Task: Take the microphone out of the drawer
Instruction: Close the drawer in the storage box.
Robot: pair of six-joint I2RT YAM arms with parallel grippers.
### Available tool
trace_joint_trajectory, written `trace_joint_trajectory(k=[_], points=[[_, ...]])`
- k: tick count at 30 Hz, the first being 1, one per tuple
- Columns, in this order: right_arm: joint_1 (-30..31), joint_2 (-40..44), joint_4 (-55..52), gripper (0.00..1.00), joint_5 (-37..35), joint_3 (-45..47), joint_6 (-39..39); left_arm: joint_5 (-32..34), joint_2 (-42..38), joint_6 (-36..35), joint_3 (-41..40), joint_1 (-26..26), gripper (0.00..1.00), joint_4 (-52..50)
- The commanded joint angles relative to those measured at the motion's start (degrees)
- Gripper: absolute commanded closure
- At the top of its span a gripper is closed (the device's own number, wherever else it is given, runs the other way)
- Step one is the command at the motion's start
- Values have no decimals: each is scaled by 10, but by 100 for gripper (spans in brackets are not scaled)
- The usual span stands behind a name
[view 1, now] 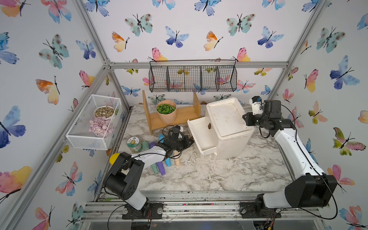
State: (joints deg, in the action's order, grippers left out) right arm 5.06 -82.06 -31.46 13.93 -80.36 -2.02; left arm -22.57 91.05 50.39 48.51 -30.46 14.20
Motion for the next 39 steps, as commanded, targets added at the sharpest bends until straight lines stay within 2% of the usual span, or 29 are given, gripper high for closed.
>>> trace_joint_trajectory(k=[1, 11, 18, 22, 34, 39], points=[[12, -13, -28, 94, 62, -19, -9, -1, 2, -40, 35, -13, 100, 19], [12, -27, -46, 96, 69, -37, 30, -8, 1, -57, 45, 13, 100, -4], [12, -40, -57, 96, 110, -46, 51, 25, -64, -112, 17, 14, 100, -82], [12, -48, -62, 96, 137, -52, 59, 43, -81, -117, 2, 21, 100, -84], [12, -52, -66, 96, 153, -52, 60, -7, 16, -80, 57, 27, 100, -16], [12, -55, -64, 96, 154, -49, 59, -26, 48, -64, 81, 6, 100, 8]])
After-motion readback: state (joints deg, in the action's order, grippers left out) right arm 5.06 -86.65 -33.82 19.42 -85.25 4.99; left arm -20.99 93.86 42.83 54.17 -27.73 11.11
